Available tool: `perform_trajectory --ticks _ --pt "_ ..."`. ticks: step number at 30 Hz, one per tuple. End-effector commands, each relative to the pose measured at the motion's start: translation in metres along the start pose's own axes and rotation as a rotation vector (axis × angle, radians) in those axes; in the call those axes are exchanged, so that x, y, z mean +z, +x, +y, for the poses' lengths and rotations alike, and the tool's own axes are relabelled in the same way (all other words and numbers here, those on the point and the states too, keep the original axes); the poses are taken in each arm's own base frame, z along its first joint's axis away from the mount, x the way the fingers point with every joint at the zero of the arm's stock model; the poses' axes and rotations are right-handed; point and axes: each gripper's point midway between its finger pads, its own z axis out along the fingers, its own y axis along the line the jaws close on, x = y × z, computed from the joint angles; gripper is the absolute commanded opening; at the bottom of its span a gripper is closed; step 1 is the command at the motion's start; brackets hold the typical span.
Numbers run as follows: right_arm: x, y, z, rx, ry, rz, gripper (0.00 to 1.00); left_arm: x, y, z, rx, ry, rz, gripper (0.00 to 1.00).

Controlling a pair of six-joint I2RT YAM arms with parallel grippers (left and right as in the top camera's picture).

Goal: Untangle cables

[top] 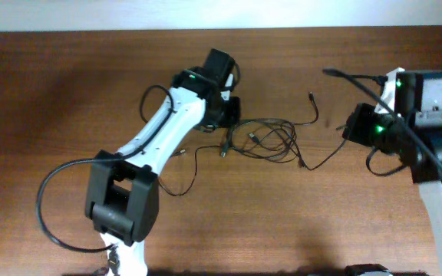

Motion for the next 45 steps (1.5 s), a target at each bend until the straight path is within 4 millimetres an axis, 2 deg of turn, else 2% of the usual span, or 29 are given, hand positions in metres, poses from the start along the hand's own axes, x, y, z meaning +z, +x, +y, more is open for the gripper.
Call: perform_trajectory --ticks 1,3,5,8,9,10,11,12,14,15,16,19,22,25,27,31,34,36,38,41,45 --pt "0.037 0.011 0.001 0.041 -0.019 0.155 0.04 0.034 0.022 -0.025 -0.044 0.013 0.076 0.15" --pt "0.06 0.022 -0.007 0.06 0.017 0.254 0.04 0.049 0.033 -0.035 -0.009 -0.006 0.1 0.13" --pt "0.08 0.031 -0.013 0.076 0.049 0.328 0.04 0.054 0.033 -0.029 0.005 -0.087 0.067 0.13" --pt "0.094 0.035 -0.018 0.085 0.067 0.371 0.04 0.055 0.033 -0.029 -0.048 -0.122 0.045 0.13" --pt "0.095 0.036 -0.018 0.086 0.068 0.374 0.04 0.056 0.03 -0.035 -0.054 -0.106 0.026 0.16" --pt "0.095 0.035 -0.019 0.084 0.072 0.372 0.04 0.057 0.026 -0.041 -0.043 -0.089 0.003 0.27" --pt "0.095 0.035 -0.02 0.064 0.075 0.37 0.04 0.057 0.023 -0.047 -0.018 -0.074 -0.013 0.33" --pt "0.095 0.035 -0.021 0.042 0.074 0.371 0.04 0.058 0.021 -0.055 0.044 -0.058 -0.028 0.48" --pt "0.095 0.036 -0.021 0.028 0.073 0.375 0.04 0.06 0.024 -0.068 0.184 -0.042 -0.035 0.69" --pt "0.095 0.034 -0.021 0.035 0.066 0.371 0.04 0.06 0.029 -0.074 0.269 -0.039 -0.03 0.74" --pt "0.094 0.032 -0.019 0.06 0.025 0.372 0.04 0.062 0.035 -0.08 0.328 -0.037 -0.023 0.74" --pt "0.09 0.025 -0.013 0.115 -0.101 0.379 0.04 0.065 0.038 -0.083 0.342 -0.038 -0.019 0.72" --pt "0.087 0.016 -0.027 0.169 -0.106 0.361 0.04 0.075 0.034 -0.081 0.341 -0.048 -0.034 0.64" --pt "0.086 0.012 -0.037 0.196 -0.096 0.349 0.04 0.09 0.016 -0.093 0.349 -0.006 -0.11 0.66" --pt "0.086 0.012 -0.037 0.196 -0.096 0.349 0.04 0.088 0.004 -0.103 0.341 0.026 -0.168 0.66" --pt "0.086 0.013 -0.036 0.194 -0.097 0.35 0.04 0.086 -0.004 -0.117 0.208 0.073 -0.21 0.66" --pt "0.086 0.013 -0.036 0.174 -0.1 0.349 0.04 0.088 0.002 -0.127 0.144 0.094 -0.208 0.46" --pt "0.086 0.013 -0.038 0.165 -0.093 0.35 0.04 0.094 0.01 -0.133 0.141 0.096 -0.196 0.43" --pt "0.086 0.014 -0.038 0.165 -0.093 0.351 0.04 0.099 0.012 -0.129 0.14 0.052 -0.208 0.39" --pt "0.086 0.013 -0.038 0.165 -0.093 0.351 0.04 0.098 0.003 -0.112 0.131 -0.05 -0.265 0.42" --pt "0.086 0.013 -0.038 0.161 -0.093 0.351 0.04 0.097 0.001 -0.108 0.127 -0.068 -0.271 0.43"
